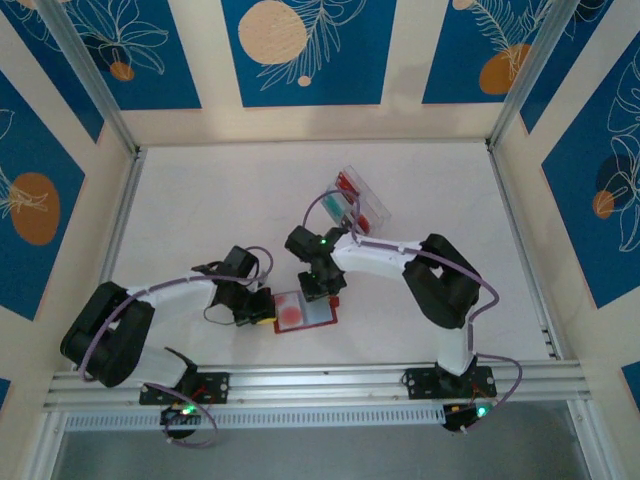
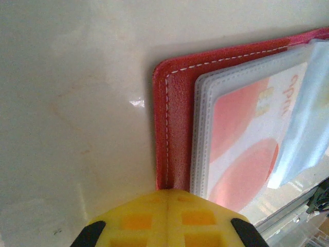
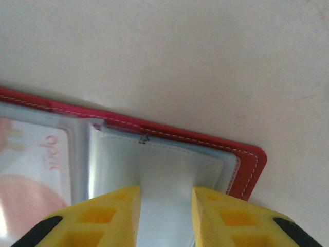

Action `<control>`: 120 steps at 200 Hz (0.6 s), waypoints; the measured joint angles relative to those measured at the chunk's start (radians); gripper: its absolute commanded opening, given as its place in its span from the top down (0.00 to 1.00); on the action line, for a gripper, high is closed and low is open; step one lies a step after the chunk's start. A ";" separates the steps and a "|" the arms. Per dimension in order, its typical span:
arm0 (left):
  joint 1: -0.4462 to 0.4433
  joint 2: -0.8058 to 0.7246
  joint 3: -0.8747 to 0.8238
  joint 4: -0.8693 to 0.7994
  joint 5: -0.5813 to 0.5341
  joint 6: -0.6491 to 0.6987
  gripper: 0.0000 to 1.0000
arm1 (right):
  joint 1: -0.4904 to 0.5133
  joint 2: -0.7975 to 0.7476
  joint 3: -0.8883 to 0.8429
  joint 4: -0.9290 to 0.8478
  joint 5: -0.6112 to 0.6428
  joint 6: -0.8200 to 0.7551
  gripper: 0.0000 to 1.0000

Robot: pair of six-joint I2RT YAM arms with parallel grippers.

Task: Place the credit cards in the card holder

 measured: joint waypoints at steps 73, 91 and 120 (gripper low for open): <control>0.000 0.000 0.000 0.000 0.000 0.000 1.00 | 0.042 0.024 0.012 -0.003 0.081 0.008 0.73; 0.000 0.000 0.000 0.000 0.000 0.000 1.00 | 0.045 0.024 0.010 0.001 0.081 0.023 0.81; 0.000 0.000 0.000 0.000 0.000 0.000 1.00 | 0.051 0.023 0.008 0.013 0.066 0.029 0.93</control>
